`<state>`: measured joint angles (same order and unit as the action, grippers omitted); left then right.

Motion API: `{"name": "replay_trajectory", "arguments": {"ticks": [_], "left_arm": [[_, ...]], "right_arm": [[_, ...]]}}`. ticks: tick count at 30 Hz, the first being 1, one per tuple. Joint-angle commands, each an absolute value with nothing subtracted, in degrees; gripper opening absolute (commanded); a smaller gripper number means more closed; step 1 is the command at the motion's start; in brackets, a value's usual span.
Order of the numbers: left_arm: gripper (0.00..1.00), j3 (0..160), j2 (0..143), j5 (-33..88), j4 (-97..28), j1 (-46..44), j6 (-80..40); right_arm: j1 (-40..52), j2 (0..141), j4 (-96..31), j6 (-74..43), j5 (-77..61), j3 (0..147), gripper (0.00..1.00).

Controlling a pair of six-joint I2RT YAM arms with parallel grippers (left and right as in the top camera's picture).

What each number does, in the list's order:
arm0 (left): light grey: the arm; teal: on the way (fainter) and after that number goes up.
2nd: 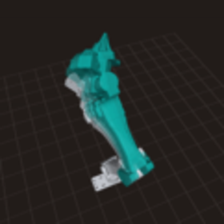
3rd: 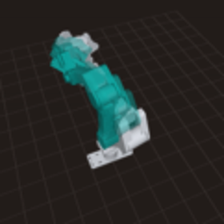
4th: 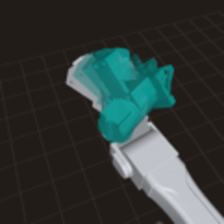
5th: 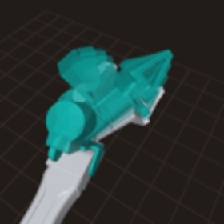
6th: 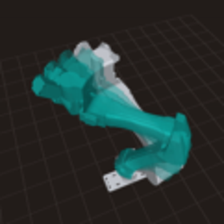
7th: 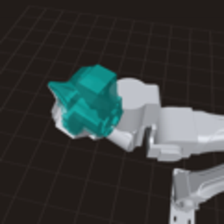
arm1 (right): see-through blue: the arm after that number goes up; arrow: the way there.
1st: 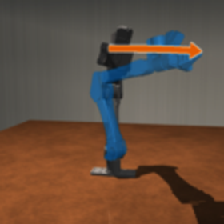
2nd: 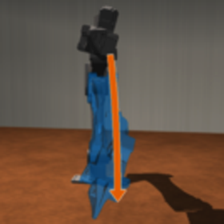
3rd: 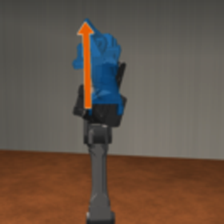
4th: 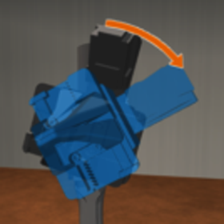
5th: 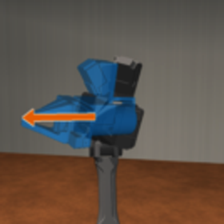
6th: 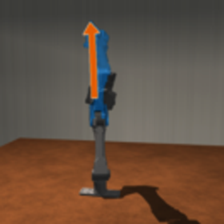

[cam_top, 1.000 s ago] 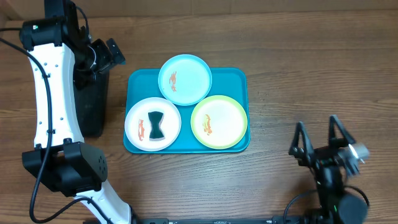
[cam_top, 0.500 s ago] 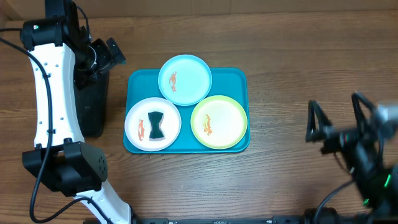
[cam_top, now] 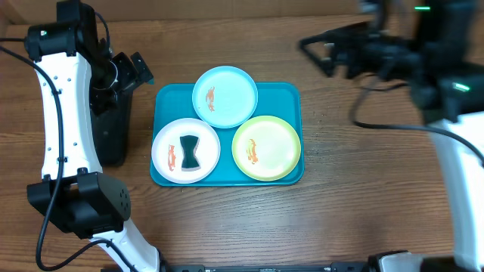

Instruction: Clean dirty plates on tray and stack at the side

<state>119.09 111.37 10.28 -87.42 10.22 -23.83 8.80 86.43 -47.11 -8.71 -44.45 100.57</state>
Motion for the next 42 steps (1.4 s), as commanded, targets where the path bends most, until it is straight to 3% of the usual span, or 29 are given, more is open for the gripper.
{"name": "replay_trajectory", "arguments": {"ticks": [1,3,6,17,20,21,42], "left_arm": [[1.0,119.7,111.4,10.1,-88.1,10.0,-23.1],[1.0,119.7,111.4,10.1,-88.0,10.0,-23.1],[1.0,119.7,111.4,10.1,-87.8,9.7,-23.2],[1.0,119.7,111.4,10.1,-88.0,7.5,-23.2],[0.95,119.7,111.4,9.9,-88.0,6.3,-22.7],[0.96,119.6,111.4,9.8,-88.0,5.7,-21.5],[0.95,119.3,112.2,6.9,-87.9,3.6,-20.9]], "right_arm": [[21.4,90.2,-49.5,-17.0,-19.9,102.0,0.73],[26.7,92.9,-51.4,-20.6,-9.8,102.0,0.67],[31.6,98.3,-53.1,-23.6,-7.6,102.0,0.58],[37.3,114.6,-50.4,-24.1,-13.4,102.1,0.54],[39.3,118.8,-47.0,-24.5,-13.3,102.1,0.43],[40.3,120.8,-46.7,-27.0,-12.8,102.1,0.31],[44.6,129.1,-46.5,-27.6,-5.5,102.0,0.31]]}}
